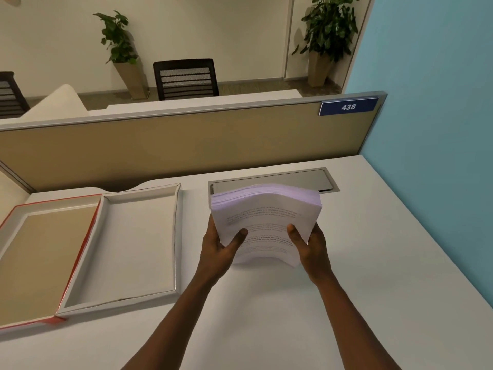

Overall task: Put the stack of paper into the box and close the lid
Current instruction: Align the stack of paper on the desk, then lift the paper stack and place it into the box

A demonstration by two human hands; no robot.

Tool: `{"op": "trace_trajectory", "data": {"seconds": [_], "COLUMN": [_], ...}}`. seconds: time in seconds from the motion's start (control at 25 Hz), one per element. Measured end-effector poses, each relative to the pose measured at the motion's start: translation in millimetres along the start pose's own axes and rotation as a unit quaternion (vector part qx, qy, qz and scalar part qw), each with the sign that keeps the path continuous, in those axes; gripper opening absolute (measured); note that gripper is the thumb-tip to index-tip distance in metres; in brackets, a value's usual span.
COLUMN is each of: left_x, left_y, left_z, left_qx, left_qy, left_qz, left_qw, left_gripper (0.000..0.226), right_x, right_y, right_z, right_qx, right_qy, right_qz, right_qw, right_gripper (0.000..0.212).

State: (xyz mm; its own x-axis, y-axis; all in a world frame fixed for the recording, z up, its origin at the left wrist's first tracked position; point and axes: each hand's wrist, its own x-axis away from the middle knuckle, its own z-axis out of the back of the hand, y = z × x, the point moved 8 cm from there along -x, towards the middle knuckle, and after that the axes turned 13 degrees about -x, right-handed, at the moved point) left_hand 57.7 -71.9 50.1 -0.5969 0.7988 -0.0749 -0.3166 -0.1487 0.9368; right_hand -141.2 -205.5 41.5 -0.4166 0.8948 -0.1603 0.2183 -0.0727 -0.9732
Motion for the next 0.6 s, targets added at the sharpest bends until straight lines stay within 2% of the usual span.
{"op": "trace_trajectory", "data": {"seconds": [0.08, 0.2, 0.36, 0.48, 0.6], "left_x": [-1.3, -4.6, -3.6, -1.8, -12.0], "left_y": [4.1, 17.5, 29.0, 39.1, 51.6], "left_z": [4.7, 7.0, 4.3, 7.0, 18.7], "left_qx": [0.009, 0.026, 0.063, 0.044, 0.042], "left_qy": [0.032, 0.064, 0.119, 0.161, 0.201], "left_qz": [-0.009, -0.019, 0.045, 0.094, 0.1], "left_qw": [0.999, 0.997, 0.99, 0.981, 0.974], "left_gripper": [0.07, 0.073, 0.075, 0.081, 0.072], "right_x": [-3.9, -10.8, -21.5, -24.6, -28.1], "right_y": [-12.4, -38.7, -67.5, -71.1, -68.7], "right_z": [3.3, -0.3, -8.1, -6.4, -6.1], "right_qx": [-0.009, -0.014, 0.052, 0.051, 0.051], "right_qy": [0.018, 0.052, 0.183, 0.267, 0.269], "right_qz": [0.029, 0.066, 0.055, 0.035, 0.041], "right_qw": [0.999, 0.996, 0.98, 0.962, 0.961], "right_gripper": [0.059, 0.062, 0.078, 0.054, 0.038]}}
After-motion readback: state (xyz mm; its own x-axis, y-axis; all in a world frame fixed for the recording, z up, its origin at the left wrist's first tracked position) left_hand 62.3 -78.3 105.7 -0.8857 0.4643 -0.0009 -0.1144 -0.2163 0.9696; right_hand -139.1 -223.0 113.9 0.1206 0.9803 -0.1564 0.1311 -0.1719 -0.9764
